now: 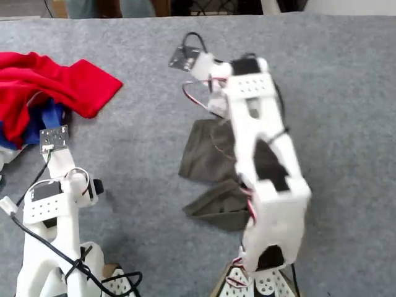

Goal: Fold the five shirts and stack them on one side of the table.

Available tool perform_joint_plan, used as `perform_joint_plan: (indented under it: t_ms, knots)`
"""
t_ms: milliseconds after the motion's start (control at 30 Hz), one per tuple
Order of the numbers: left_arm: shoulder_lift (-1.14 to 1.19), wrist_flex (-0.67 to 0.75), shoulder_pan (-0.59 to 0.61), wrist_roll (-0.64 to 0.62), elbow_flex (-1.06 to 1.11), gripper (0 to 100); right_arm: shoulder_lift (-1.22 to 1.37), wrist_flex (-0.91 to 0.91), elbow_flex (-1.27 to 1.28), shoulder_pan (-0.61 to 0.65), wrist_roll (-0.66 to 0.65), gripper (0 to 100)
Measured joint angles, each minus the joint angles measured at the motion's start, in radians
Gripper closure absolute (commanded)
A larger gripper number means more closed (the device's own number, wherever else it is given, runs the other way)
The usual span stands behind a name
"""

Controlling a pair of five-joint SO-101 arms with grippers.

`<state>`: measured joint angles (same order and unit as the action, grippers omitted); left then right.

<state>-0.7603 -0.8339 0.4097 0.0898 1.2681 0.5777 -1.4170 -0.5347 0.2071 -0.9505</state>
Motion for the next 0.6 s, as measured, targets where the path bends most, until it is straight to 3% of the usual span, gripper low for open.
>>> perform_joint_plan:
  t_ms: [333, 600]
  knots:
    - [0.000, 0.000, 0.000, 0.000, 0.000, 76, 0.644, -0.272, -0.796, 0.054, -0.041, 77.3]
    - [0.000, 0.000, 0.000, 0.000, 0.000, 76, 0.799, -0.304, -0.993, 0.052, -0.041, 77.3]
